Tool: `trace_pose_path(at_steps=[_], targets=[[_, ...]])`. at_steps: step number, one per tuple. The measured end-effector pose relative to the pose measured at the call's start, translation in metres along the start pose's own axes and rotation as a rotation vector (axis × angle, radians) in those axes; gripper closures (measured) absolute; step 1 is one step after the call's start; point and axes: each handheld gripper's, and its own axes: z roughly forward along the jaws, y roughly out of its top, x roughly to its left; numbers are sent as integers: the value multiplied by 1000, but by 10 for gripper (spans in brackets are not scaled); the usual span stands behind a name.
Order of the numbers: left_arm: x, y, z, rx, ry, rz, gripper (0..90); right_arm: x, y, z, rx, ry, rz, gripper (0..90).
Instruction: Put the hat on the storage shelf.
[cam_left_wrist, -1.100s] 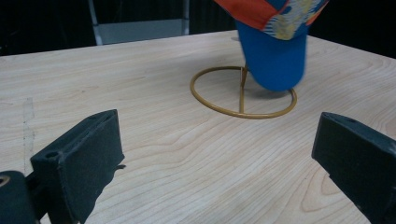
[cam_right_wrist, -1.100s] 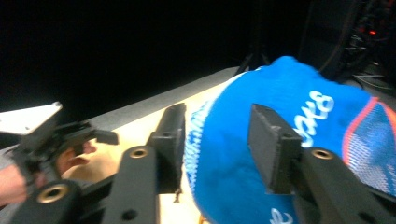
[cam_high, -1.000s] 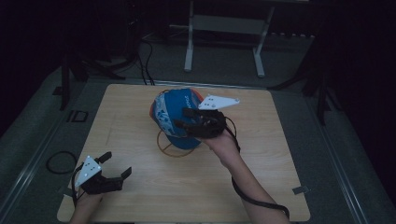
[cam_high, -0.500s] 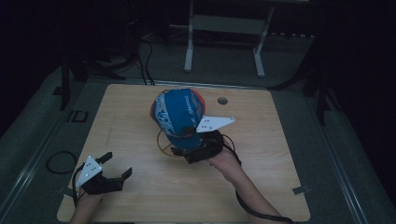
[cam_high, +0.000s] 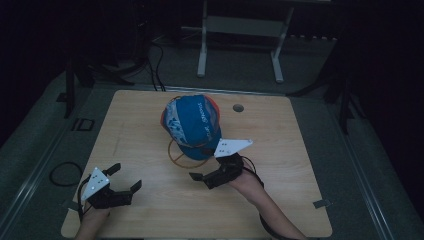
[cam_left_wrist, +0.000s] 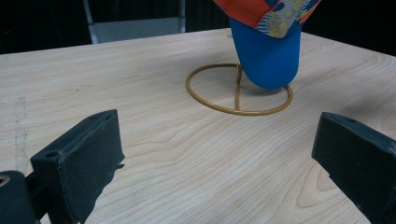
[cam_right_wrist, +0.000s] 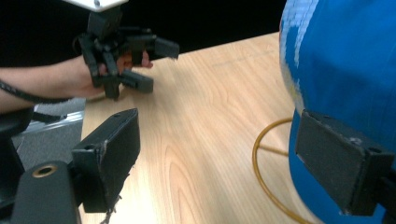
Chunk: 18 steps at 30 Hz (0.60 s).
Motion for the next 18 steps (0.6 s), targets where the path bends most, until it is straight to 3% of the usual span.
trace_pose_path(at_steps=[8,18], targets=[[0,-1,1,2,-1,-3,22,-5,-31,-5,22,-6,1,142],[-1,-1,1,5,-1,-7,22,-18,-71,-21,47,-62,29,142]])
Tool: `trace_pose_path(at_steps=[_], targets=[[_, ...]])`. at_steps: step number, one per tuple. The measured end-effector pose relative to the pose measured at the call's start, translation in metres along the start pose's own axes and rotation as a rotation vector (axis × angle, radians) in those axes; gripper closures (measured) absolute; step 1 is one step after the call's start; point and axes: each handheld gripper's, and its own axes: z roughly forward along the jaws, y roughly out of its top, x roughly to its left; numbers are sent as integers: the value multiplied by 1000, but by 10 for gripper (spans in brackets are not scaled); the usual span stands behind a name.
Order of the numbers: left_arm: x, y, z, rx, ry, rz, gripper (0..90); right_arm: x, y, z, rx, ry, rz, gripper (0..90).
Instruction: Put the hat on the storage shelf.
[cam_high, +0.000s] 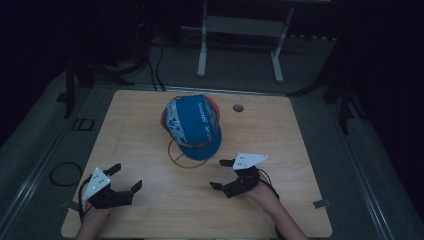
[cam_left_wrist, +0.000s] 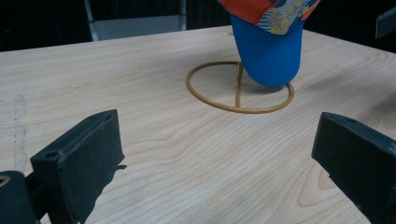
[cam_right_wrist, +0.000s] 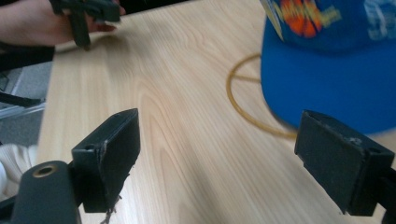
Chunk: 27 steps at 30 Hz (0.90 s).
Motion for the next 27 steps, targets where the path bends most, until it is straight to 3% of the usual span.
trace_pose_path(at_steps=[14,27], targets=[[0,-1,0,2,2,1,22,-18,-45,-23,39,-85,60,142],[2,-2,-1,6,7,-1,22,-34,-68,-47,32,-164,112,143]])
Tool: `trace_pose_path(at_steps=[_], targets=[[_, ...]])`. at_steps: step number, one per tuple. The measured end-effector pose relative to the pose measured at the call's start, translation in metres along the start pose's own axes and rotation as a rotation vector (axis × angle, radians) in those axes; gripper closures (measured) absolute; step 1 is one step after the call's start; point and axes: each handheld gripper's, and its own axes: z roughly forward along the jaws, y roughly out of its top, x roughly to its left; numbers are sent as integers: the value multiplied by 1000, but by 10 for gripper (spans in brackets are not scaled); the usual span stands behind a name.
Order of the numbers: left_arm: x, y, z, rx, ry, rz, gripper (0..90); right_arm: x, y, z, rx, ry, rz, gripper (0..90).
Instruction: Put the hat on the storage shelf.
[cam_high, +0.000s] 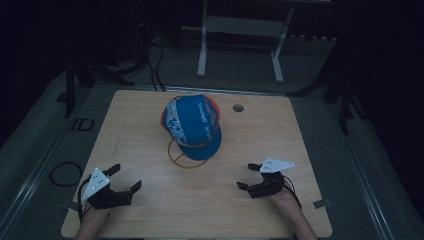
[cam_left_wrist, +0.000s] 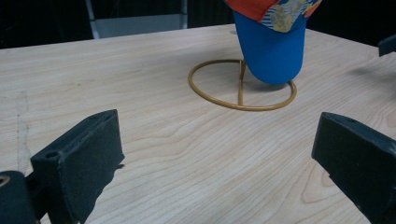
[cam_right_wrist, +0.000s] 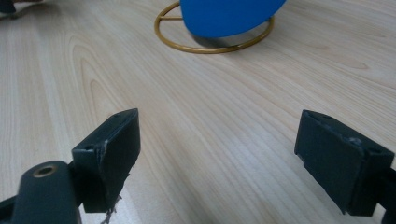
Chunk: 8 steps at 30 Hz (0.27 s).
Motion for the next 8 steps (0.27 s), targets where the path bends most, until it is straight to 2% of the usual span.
trace_pose_path(at_steps=[8], targets=[[0,-1,0,1,-4,-5,22,-1,-1,2,12,-15,-7,143]])
